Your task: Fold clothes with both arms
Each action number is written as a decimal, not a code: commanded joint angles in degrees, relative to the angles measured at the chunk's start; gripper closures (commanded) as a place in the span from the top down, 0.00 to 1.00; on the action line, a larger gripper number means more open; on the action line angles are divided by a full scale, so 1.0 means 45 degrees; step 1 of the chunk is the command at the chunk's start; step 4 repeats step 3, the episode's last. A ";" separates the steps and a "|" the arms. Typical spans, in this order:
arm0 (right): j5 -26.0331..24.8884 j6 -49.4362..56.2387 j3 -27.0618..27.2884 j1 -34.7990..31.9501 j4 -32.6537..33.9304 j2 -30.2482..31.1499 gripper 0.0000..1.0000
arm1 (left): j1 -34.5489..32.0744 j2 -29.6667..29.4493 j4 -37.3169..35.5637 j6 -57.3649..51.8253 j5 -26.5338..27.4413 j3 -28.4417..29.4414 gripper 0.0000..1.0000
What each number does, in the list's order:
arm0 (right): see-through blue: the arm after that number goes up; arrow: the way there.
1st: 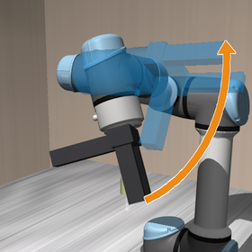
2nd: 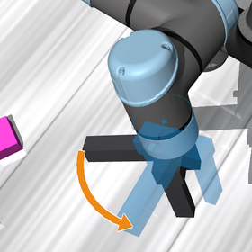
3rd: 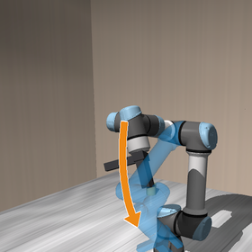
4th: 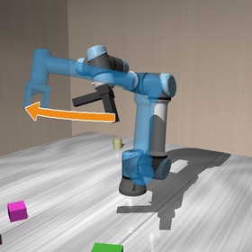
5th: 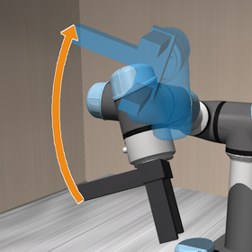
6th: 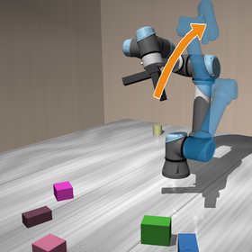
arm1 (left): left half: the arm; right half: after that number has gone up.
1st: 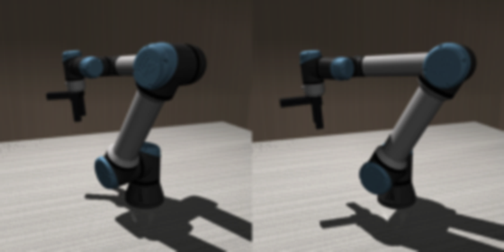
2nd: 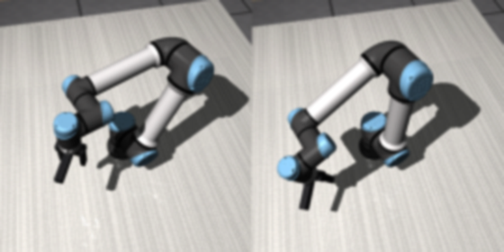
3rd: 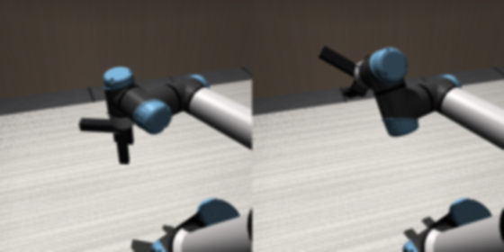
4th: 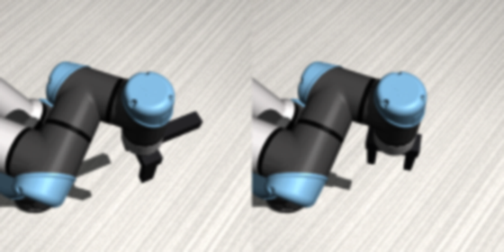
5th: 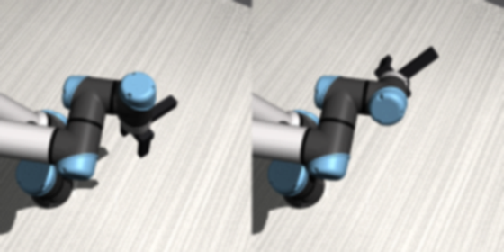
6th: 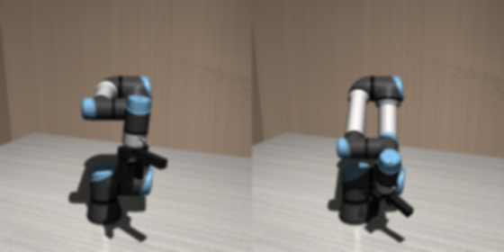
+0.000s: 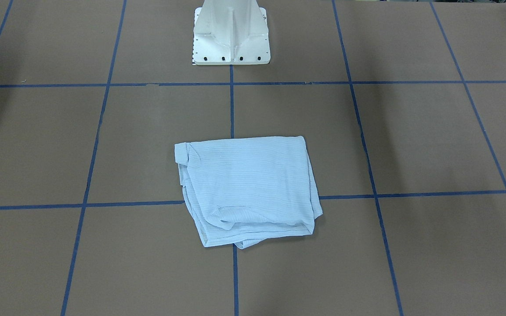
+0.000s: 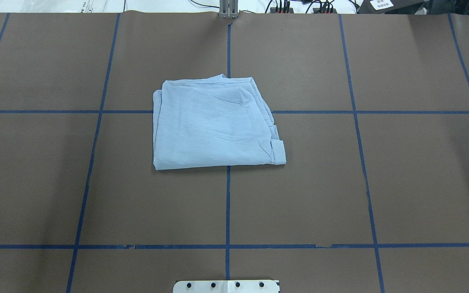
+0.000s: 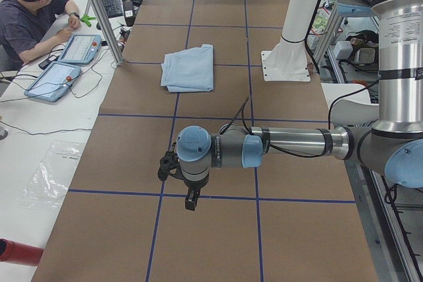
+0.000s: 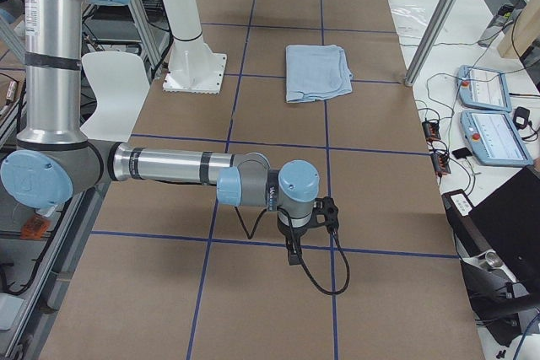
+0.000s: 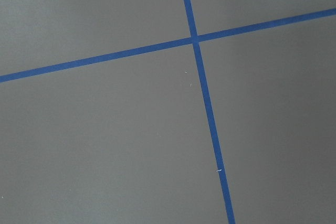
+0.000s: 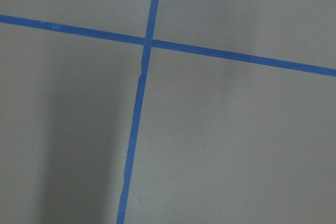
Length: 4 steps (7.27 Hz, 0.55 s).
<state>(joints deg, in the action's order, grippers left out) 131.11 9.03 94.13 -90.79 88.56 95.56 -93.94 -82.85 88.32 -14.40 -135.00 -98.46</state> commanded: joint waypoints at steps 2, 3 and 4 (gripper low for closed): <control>-0.0053 0.0005 0.0097 0.0000 -0.0245 0.0014 1.00 | -0.0004 -0.0026 0.0003 0.0015 0.0000 0.0005 1.00; -0.0053 -0.0053 0.0116 -0.0019 -0.0246 0.0013 1.00 | -0.0004 -0.0026 0.0003 -0.0004 0.0000 0.0005 1.00; -0.0053 -0.0053 0.0116 -0.0019 -0.0246 0.0013 1.00 | -0.0004 -0.0026 0.0003 -0.0004 0.0000 0.0005 1.00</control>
